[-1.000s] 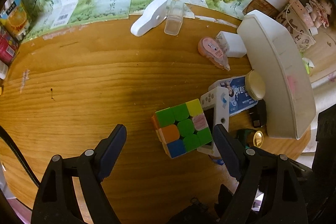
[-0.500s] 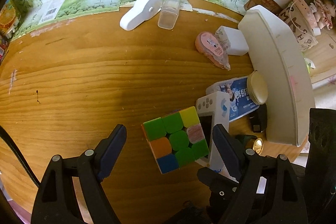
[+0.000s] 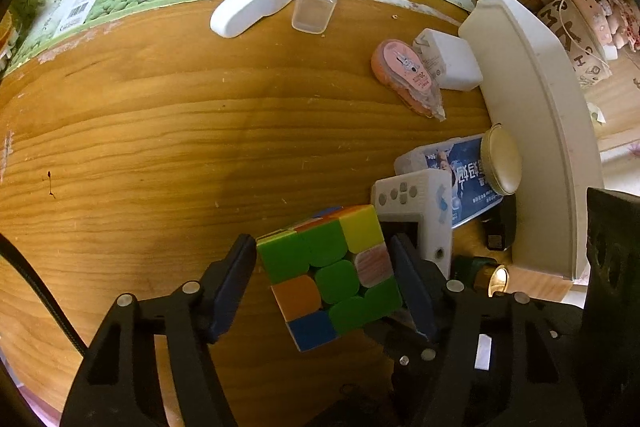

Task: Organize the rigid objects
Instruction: 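Grasp the Rubik's cube with left gripper while right gripper grasps the white toy device, then lift and carry the cube and white toy device over the white bin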

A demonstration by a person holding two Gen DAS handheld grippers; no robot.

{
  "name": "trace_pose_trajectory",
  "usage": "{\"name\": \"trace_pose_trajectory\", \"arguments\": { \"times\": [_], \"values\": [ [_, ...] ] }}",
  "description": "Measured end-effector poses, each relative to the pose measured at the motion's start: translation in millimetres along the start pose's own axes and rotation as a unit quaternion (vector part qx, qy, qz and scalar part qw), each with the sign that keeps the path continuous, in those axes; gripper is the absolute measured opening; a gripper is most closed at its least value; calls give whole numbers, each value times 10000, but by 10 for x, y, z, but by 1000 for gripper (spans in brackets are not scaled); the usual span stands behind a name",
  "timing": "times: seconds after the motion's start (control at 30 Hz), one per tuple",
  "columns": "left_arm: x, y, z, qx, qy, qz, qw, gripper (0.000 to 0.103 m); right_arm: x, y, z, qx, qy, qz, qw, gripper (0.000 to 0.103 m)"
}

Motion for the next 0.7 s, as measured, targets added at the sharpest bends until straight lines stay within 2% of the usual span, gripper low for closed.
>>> {"name": "trace_pose_trajectory", "arguments": {
  "times": [0.07, 0.43, 0.7],
  "values": [
    [-11, -6, 7, 12, 54, -68, 10000, 72, 29, -12, 1, 32, 131, 44, 9999, 22],
    [-95, 49, -85, 177, 22, -323, 9993, 70, 68, 26, -128, 307, 13, 95, 9995, 22],
    [-19, 65, -366, 738, -30, -192, 9971, 69, 98, 106, -406, 788, -74, 11, 9969, 21]
  ]
}}
Point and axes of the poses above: each gripper's, at about its wrist camera, not at the fingertips, and z roughly the way its jaws point, x to its right, y to its underside, the point moved 5 cm from there along z, roughly the way its jaws point, and after that the axes turned 9 degrees about z, right-handed, at the moved point
